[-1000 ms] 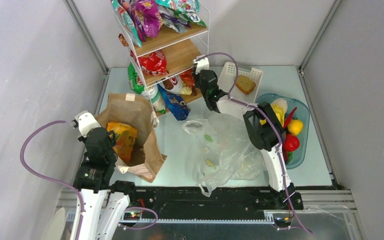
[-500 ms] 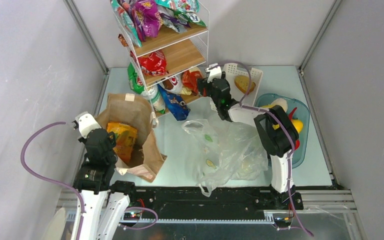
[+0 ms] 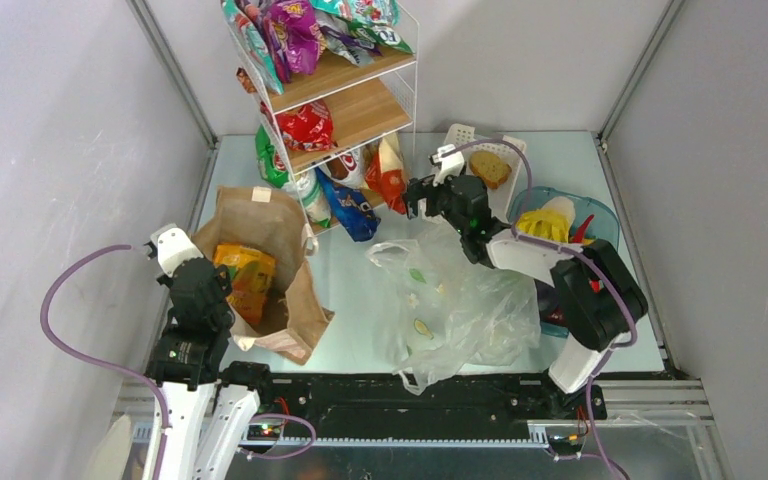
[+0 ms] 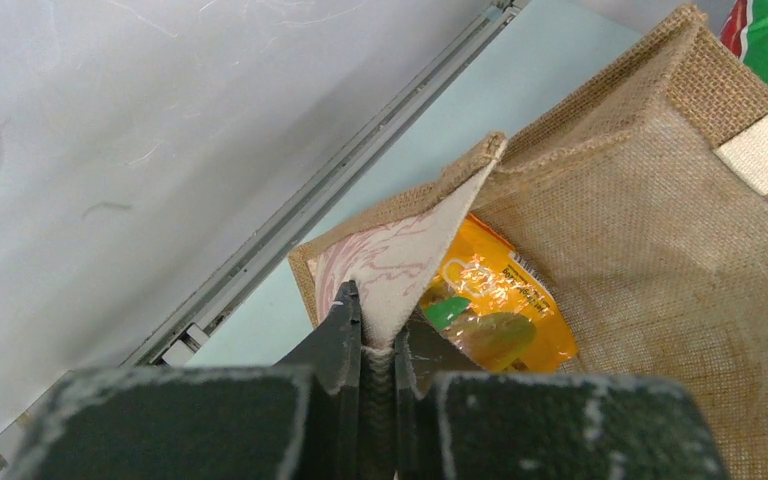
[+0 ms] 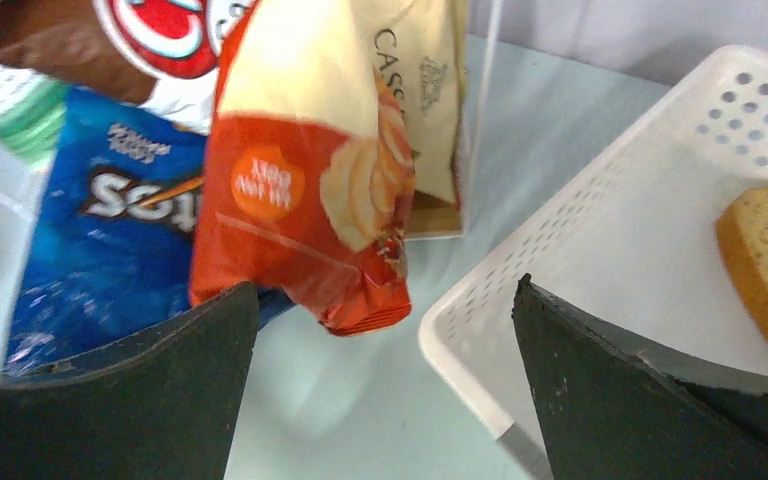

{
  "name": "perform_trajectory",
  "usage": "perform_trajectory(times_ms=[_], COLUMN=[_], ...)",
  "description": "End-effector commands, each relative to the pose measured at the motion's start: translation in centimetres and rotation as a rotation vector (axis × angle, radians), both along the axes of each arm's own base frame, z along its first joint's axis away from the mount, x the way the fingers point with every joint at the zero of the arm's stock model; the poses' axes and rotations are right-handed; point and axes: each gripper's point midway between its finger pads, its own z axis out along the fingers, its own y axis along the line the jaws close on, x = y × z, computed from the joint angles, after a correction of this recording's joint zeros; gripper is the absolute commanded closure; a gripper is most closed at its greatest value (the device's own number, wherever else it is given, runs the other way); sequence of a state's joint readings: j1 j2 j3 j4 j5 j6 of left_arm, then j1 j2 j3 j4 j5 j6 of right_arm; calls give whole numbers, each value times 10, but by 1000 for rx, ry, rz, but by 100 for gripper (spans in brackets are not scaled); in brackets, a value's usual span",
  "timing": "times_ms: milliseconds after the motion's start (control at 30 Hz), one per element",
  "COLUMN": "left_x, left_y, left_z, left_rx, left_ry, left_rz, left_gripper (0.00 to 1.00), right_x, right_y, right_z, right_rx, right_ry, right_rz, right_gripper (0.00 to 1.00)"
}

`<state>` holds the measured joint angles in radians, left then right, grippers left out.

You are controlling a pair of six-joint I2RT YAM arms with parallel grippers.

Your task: Untie the knot of the grocery bags and take out the mixed food

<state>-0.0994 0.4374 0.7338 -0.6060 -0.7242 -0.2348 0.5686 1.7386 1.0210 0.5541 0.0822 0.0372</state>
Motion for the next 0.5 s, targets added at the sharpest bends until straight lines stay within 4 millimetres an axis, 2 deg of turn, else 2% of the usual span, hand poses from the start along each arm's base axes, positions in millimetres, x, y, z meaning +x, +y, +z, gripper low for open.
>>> perform_trajectory(times_ms=[0,133,233,467], left_x=[9,10,10,10], left_y=[-5,-6,-6,-7], left_z=[25,25,25,24], left_rx=[-31,-33,-34,-38], left_ry=[-128,-129,-131,-132], left_rz=[-24,-29,-31,-39], left_gripper=[100,100,100,100], right_x=[-32,-52,-57,-55], right_y=[11,20,28,58], right_z=[35,45,50,24], right_rx=[107,158,213,156], right_ry=[-3,27,36,76], right_rz=[139,209,210,193], right_gripper=[1,1,1,1])
